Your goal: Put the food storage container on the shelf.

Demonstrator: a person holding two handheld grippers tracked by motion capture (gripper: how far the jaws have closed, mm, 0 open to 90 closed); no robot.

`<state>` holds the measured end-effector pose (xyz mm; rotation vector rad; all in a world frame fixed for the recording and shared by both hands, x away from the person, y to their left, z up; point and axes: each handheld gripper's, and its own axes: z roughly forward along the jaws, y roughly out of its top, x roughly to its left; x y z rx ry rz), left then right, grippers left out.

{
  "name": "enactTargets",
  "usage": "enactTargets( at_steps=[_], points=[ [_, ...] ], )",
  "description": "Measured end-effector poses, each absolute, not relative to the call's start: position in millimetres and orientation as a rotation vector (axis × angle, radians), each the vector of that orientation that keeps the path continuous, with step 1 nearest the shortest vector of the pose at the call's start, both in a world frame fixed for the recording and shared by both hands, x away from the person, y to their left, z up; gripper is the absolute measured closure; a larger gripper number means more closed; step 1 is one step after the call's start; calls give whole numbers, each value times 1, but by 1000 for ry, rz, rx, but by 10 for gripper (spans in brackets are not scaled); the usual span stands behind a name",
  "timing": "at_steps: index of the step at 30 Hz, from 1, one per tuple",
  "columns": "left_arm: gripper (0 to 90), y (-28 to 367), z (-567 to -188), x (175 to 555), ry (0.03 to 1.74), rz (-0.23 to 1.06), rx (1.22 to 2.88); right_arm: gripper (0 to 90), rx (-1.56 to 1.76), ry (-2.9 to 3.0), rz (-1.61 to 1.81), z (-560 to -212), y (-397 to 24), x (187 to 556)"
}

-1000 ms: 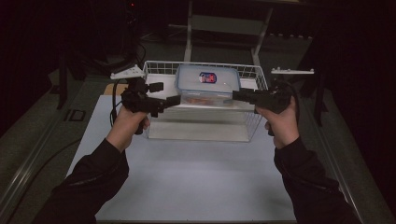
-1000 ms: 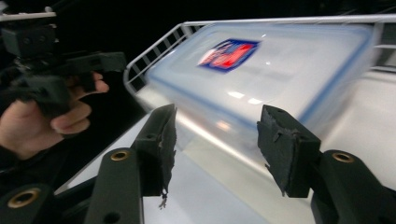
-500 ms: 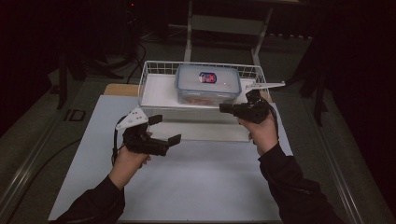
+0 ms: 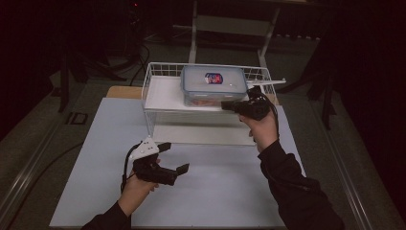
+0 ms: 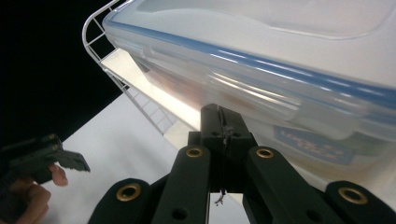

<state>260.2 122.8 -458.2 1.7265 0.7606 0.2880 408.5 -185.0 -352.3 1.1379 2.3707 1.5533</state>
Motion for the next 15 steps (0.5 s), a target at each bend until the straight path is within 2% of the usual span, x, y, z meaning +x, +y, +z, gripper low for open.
enactTargets(
  at_steps=[11, 15],
  points=[
    [1, 119, -461, 261, 741, 277, 1738, 892, 1143, 2377, 1576, -354, -175, 418],
    [1, 119, -461, 260, 733, 286, 1746, 828, 1131, 2394, 1577, -354, -173, 416]
  ],
)
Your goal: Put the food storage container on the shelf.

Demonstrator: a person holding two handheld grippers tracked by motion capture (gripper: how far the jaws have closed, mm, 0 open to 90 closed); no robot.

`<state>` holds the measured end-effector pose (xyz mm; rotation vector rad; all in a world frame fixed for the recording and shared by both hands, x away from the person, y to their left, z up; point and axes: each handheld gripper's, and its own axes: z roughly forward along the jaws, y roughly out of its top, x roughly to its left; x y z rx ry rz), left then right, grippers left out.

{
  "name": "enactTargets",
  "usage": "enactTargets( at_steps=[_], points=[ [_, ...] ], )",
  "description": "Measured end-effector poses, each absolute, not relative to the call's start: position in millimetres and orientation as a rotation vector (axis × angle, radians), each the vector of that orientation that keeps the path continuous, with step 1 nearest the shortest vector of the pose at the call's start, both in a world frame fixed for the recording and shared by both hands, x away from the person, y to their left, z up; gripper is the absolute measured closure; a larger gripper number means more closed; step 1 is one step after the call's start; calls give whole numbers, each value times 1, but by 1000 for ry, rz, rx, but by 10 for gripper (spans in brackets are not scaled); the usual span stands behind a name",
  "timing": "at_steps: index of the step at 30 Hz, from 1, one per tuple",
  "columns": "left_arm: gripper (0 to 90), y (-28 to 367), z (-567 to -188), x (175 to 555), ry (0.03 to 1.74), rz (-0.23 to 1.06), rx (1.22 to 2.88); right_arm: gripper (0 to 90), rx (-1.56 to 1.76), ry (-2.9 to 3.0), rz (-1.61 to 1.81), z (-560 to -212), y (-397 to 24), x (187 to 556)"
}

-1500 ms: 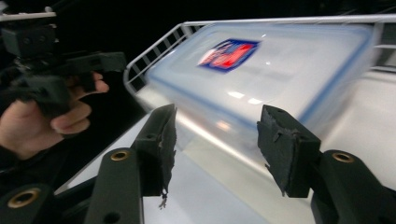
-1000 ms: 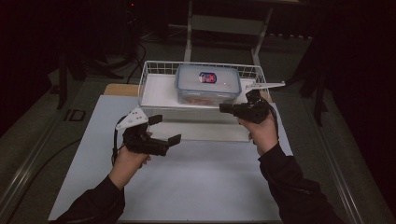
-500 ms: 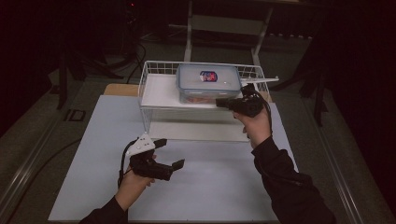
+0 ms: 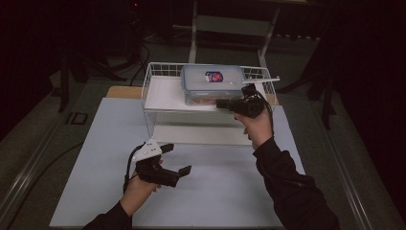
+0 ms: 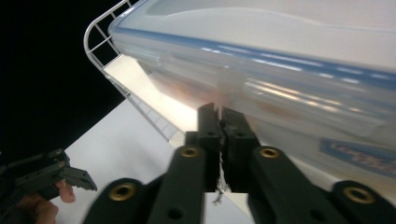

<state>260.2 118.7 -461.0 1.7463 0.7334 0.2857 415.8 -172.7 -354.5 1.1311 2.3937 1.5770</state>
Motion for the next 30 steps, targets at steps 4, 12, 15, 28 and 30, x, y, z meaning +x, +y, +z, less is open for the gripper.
enactTargets(
  at_steps=[4, 12, 15, 28, 30],
  points=[
    [1, 122, -458, 259, 731, 281, 1737, 615, 1022, 2441, 1569, -353, -172, 392],
    [1, 128, -446, 255, 691, 295, 1727, 189, 916, 2395, 1704, -366, -188, 351],
    [1, 129, -445, 252, 668, 299, 1734, 161, 884, 2407, 1693, -377, -194, 339],
    [1, 134, -461, 236, 625, 256, 1797, 141, 750, 2336, 1649, -426, -219, 289],
    [1, 135, -465, 235, 631, 243, 1813, 141, 734, 2329, 1646, -433, -222, 283]
  ],
)
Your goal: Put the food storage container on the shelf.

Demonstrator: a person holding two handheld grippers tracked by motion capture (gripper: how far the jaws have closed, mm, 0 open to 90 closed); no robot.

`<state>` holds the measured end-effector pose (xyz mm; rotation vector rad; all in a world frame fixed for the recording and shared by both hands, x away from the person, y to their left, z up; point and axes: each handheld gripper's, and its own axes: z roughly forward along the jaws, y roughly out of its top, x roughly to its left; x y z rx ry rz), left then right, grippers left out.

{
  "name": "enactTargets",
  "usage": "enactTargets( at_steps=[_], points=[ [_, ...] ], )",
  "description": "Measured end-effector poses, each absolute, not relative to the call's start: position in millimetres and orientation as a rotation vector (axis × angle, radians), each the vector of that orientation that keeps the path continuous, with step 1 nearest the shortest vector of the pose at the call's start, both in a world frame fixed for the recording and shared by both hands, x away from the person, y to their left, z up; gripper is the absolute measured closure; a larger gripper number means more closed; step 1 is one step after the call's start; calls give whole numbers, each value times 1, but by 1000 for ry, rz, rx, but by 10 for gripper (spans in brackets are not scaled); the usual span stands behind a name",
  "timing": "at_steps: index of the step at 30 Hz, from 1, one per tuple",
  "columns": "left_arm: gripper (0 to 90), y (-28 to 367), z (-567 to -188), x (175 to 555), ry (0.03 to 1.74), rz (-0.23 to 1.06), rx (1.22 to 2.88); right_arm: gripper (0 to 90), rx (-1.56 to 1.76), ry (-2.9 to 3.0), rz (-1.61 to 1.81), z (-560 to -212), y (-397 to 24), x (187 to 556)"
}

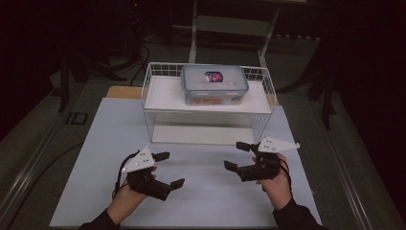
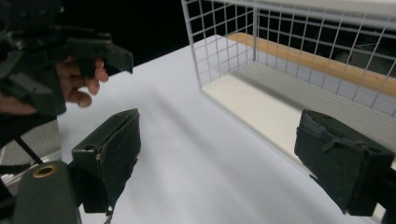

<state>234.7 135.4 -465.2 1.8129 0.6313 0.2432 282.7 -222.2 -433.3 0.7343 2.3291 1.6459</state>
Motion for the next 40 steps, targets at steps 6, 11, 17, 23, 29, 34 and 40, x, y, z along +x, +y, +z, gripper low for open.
enactTargets(
  at_steps=[6, 11, 17, 23, 29, 34, 40],
  points=[
    [1, 139, -478, 230, 645, 207, 1827, 143, 749, 2321, 1615, -453, -235, 271],
    [1, 142, -488, 230, 654, 201, 1825, 146, 768, 2314, 1580, -467, -246, 265],
    [1, 146, -497, 231, 658, 215, 1833, 145, 814, 2285, 1528, -479, -260, 259],
    [1, 153, -503, 235, 686, 254, 1848, 148, 842, 2278, 1507, -488, -271, 260],
    [1, 160, -509, 235, 702, 246, 1836, 152, 858, 2275, 1473, -497, -282, 261],
    [1, 160, -514, 237, 705, 259, 1850, 160, 858, 2302, 1486, -505, -282, 264],
    [1, 157, -518, 239, 707, 240, 1864, 160, 874, 2326, 1492, -509, -281, 267]
  ],
)
